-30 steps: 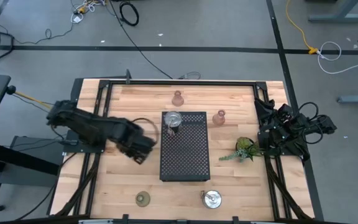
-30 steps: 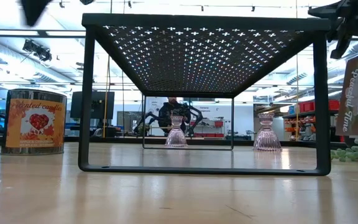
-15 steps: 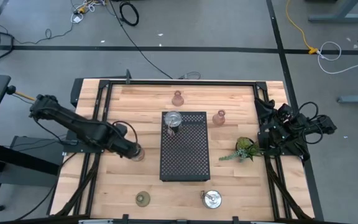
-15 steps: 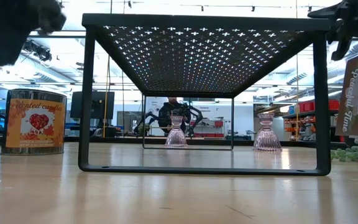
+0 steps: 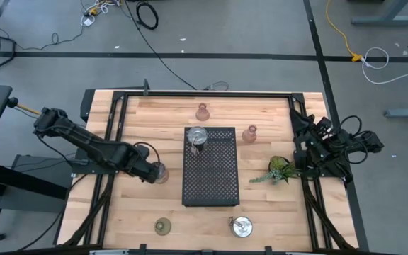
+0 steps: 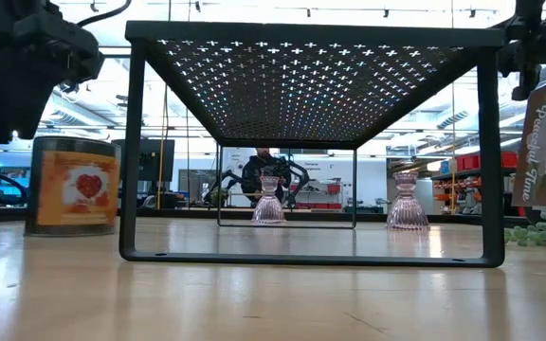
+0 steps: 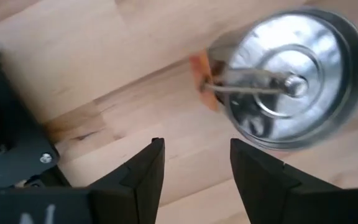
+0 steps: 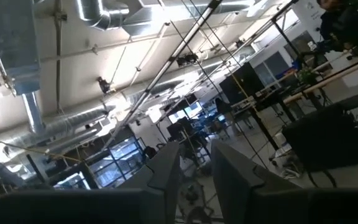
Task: Pick & Place candle stick holders
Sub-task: Put the orange scented candle on the shelf
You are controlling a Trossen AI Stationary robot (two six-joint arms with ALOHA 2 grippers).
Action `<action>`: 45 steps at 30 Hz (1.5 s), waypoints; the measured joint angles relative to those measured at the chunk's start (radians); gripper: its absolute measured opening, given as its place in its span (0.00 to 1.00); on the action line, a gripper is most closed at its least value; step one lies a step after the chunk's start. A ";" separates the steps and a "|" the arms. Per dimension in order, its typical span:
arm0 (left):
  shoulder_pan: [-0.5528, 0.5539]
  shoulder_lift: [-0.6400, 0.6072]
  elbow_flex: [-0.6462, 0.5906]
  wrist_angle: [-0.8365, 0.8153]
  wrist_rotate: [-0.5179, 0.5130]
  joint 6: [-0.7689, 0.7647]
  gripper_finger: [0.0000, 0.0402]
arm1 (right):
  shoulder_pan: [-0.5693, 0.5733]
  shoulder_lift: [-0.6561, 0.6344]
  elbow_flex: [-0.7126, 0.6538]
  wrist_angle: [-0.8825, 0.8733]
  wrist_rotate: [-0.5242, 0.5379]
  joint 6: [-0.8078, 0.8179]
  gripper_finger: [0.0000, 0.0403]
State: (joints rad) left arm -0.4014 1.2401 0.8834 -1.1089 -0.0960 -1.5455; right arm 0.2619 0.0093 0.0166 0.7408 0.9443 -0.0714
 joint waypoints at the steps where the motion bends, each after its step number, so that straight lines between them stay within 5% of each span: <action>1: 0.000 0.000 0.000 -0.001 -0.006 -0.010 0.47 | 0.000 0.000 0.000 -0.003 0.014 -0.008 0.23; 16: 0.047 0.021 0.004 0.217 -0.060 -0.148 0.46 | 0.000 0.000 0.000 -0.026 0.094 -0.075 0.23; 36: 0.065 0.001 0.007 0.167 0.053 -0.138 0.42 | 0.000 0.000 0.000 -0.039 0.087 -0.076 0.23; 45: 0.065 0.002 0.064 0.001 0.004 -0.174 0.42 | 0.000 0.000 0.000 -0.057 0.103 -0.079 0.23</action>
State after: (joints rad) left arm -0.3359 1.2419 0.9476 -1.1080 -0.0924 -1.7193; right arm 0.2619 0.0093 0.0166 0.6839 1.0477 -0.1505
